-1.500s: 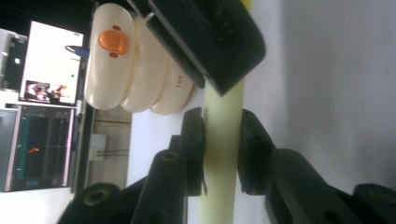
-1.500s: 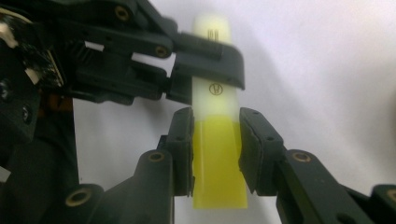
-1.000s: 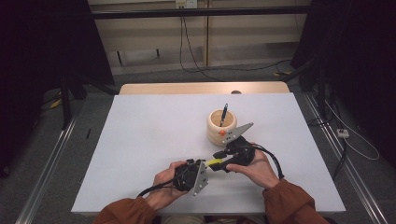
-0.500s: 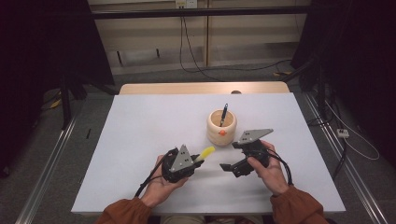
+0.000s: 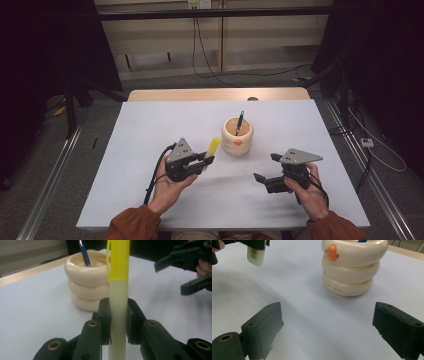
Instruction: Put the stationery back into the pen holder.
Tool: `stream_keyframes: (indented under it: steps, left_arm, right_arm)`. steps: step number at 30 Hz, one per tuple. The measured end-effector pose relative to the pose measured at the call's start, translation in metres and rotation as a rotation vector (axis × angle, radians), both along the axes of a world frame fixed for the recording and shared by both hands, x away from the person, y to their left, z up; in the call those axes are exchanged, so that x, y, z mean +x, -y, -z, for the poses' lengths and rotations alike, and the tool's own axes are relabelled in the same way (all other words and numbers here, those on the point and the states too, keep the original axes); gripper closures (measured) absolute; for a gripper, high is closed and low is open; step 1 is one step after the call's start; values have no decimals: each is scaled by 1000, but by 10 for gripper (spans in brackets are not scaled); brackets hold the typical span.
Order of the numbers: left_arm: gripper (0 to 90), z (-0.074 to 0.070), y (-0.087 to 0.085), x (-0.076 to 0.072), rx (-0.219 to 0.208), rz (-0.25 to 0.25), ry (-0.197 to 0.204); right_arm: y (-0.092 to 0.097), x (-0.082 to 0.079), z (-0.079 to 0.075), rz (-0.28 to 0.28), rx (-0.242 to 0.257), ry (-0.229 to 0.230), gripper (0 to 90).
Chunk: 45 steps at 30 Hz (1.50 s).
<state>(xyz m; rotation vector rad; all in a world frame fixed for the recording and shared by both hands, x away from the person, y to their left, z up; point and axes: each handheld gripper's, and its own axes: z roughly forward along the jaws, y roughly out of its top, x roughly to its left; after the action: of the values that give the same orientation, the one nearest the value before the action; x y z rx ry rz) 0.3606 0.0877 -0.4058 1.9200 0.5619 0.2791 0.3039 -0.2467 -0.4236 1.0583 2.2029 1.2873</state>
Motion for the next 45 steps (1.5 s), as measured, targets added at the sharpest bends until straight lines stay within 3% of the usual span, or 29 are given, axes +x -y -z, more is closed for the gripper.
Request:
stream_keyframes:
  steps: [2, 4, 14, 21, 29, 42, 45]
  left_arm:
    - [772, -5, 1, 3, -9, -11, 7]
    - [771, -8, 2, 8, -33, -2, 9]
    - [771, -26, 15, 27, -65, -16, 11]
    - [771, -35, 25, 43, -98, -63, 18]
    - [771, -44, 45, 66, -122, -71, 34]
    - [771, -41, 76, 94, -146, -92, 45]
    - [771, -36, 83, 100, -154, -100, 27]
  right_arm:
    - [5, -4, 3, 22, 3, 14, 87]
    - [10, -7, 8, 45, -2, 2, 86]
    - [31, -11, 16, 108, 46, -25, 89]
    - [43, -18, 18, 165, 59, -5, 57]
    - [37, -18, 19, 151, 64, 3, 48]
    - [36, -17, 22, 136, 53, -5, 50]
    - [35, -17, 22, 126, 48, -4, 50]
